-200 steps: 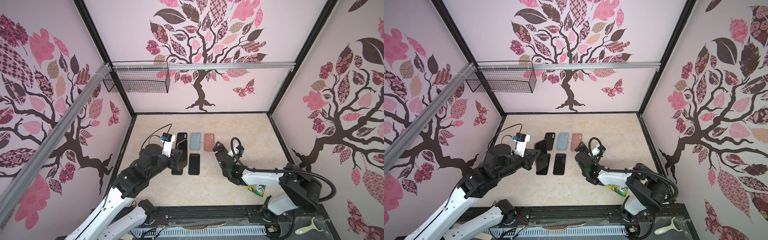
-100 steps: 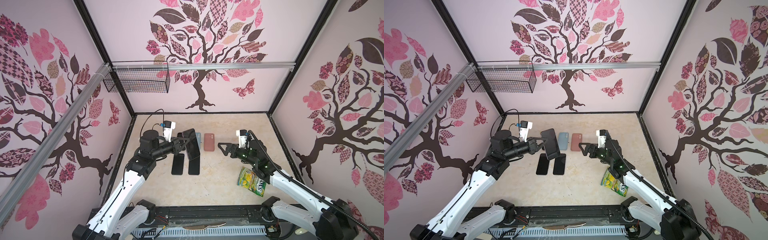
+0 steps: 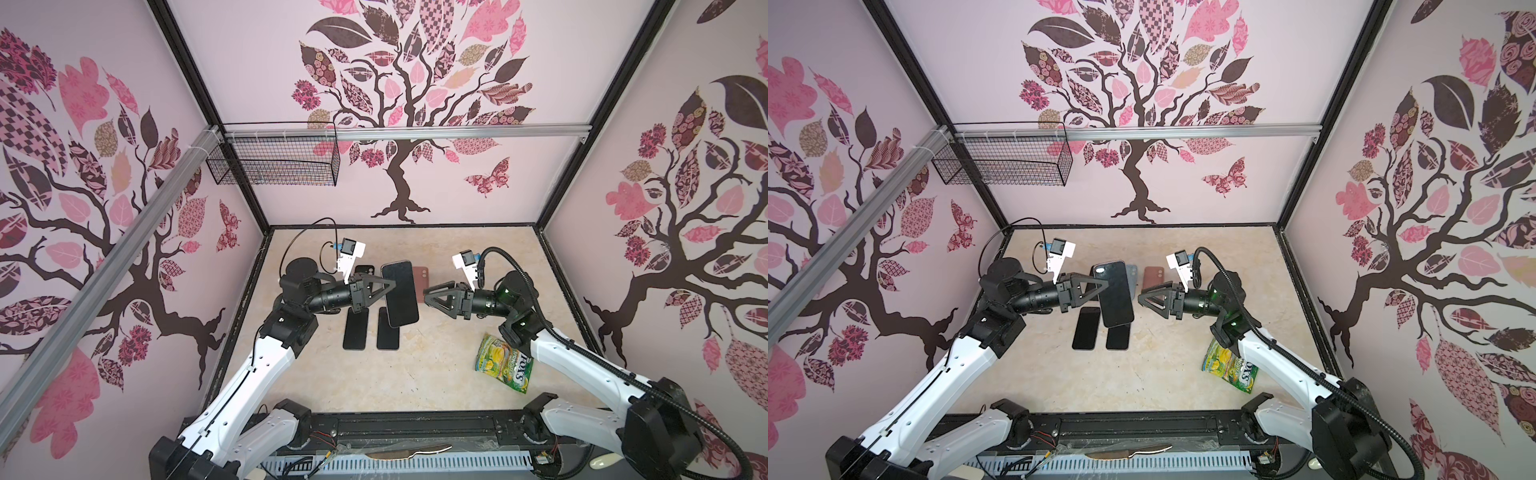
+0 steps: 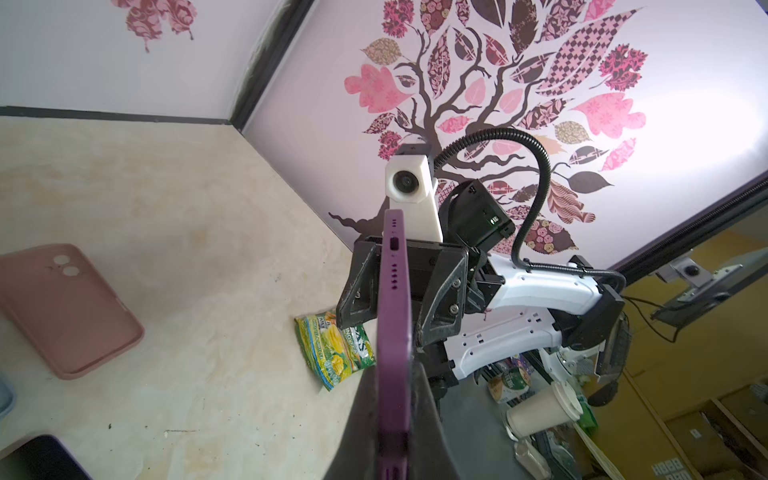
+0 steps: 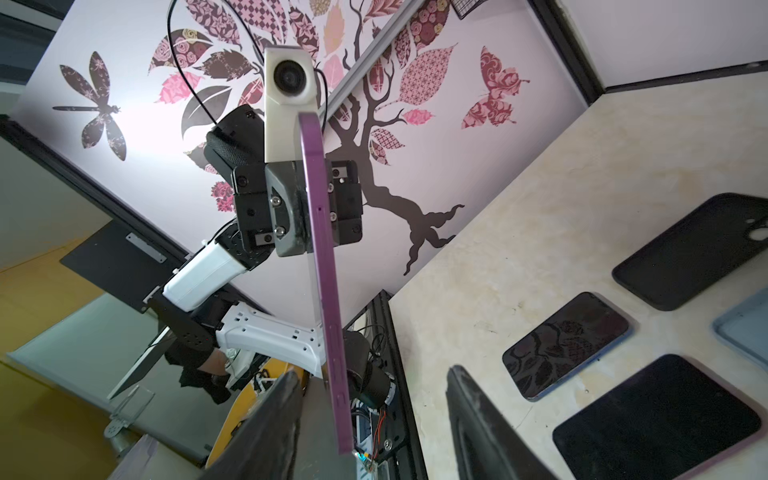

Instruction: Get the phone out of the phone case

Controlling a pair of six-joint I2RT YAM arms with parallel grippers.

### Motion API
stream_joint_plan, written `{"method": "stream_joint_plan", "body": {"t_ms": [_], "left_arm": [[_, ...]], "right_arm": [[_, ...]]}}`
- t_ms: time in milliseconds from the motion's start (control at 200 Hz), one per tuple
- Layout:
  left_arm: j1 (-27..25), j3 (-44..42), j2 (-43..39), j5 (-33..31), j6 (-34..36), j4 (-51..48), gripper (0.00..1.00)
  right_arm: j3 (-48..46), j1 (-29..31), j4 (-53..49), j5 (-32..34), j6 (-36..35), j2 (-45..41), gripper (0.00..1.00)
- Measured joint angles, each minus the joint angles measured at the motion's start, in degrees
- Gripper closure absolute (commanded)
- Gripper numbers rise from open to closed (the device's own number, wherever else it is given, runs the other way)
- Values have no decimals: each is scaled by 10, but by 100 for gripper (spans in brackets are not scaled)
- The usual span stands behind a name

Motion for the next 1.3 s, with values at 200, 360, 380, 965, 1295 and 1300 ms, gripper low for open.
{"method": "stream_joint_plan", "body": {"t_ms": [200, 360, 380, 965, 1295, 1300], "left_arm": [[-26, 0, 20, 7, 4, 10, 100], [-28, 0, 27, 8, 5, 12, 100], [-28, 0, 27, 8, 5, 12, 100], [-30, 0, 46, -8, 15, 6, 8], [-37, 0, 51, -244, 130, -181, 2], [-38, 0, 52, -247, 131, -182, 2]], "right_arm": [[5, 19, 49, -19, 36, 22, 56], [6, 25, 79, -27, 67, 28, 71], [6, 25, 84, -27, 70, 28, 72], [-38, 25, 120, 0, 115, 29, 100], [-119, 3, -161, 188, 57, -28, 100], [-120, 3, -165, 191, 57, -28, 100]]}}
